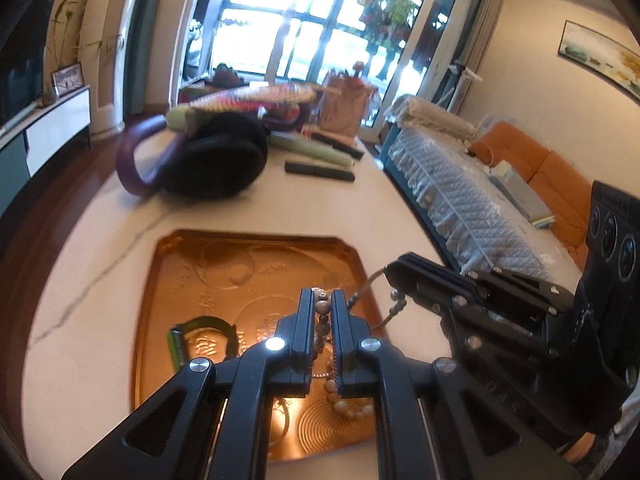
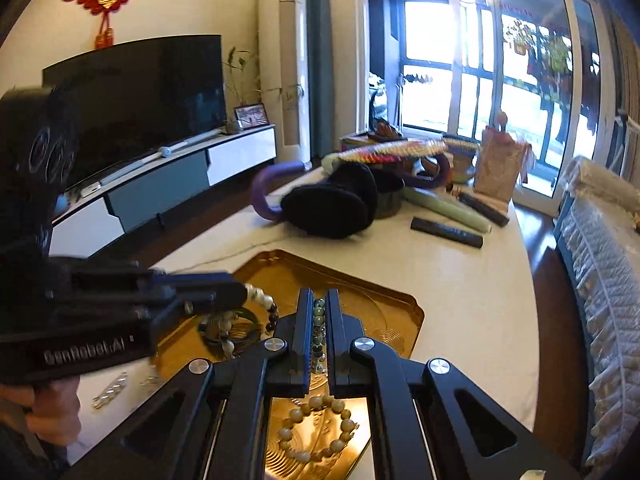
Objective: Organize jewelry
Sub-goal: 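Open the left tool over the tray while the right tool releases its bracelet into the tray, then reach the left tool to the pearl safety pin while the right tool reaches the pink-green coil bracelet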
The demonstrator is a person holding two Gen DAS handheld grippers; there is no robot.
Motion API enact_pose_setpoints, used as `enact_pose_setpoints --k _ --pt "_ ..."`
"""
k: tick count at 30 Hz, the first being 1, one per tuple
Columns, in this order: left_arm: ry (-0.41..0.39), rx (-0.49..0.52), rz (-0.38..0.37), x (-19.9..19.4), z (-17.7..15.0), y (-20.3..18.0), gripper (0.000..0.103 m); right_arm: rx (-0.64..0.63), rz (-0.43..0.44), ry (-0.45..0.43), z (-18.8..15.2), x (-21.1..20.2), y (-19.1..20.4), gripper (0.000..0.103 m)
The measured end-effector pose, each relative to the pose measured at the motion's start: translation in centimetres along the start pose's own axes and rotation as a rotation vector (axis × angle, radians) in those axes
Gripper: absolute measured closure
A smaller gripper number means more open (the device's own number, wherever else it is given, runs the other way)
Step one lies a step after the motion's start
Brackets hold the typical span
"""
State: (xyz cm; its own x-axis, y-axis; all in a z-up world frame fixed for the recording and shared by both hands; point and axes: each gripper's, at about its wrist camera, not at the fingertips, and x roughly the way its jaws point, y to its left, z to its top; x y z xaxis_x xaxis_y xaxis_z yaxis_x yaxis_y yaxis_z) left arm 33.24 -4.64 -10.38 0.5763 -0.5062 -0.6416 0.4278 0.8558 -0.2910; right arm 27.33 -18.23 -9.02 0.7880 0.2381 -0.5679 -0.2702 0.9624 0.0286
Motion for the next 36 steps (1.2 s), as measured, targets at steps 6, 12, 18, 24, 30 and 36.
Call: enact_pose_setpoints --k 6,12,18,24,30,36 --pt "0.065 -0.011 0.025 3.9 -1.4 1.8 0.095 0.063 -0.003 0.079 -2.7 3.8 -2.1 0.098" --pt "0.097 -0.004 0.100 5.5 -2.7 2.9 0.095 0.109 0.014 0.133 -4.3 6.0 -3.2 0.098" --pt "0.100 0.024 0.118 5.2 -3.3 2.8 0.095 0.118 -0.001 0.148 -5.1 6.4 -3.1 0.098" --pt "0.042 0.060 0.175 1.1 -3.5 1.5 0.027 0.112 -0.050 0.138 -5.4 4.1 -2.5 0.025" --pt "0.010 0.107 0.255 -5.1 -6.2 1.8 0.014 0.122 -0.116 0.112 -6.3 -0.4 -0.9 0.016" --pt "0.022 0.033 0.274 -10.0 -11.0 4.0 0.014 0.109 -0.065 0.052 -10.3 -4.5 1.0 0.003"
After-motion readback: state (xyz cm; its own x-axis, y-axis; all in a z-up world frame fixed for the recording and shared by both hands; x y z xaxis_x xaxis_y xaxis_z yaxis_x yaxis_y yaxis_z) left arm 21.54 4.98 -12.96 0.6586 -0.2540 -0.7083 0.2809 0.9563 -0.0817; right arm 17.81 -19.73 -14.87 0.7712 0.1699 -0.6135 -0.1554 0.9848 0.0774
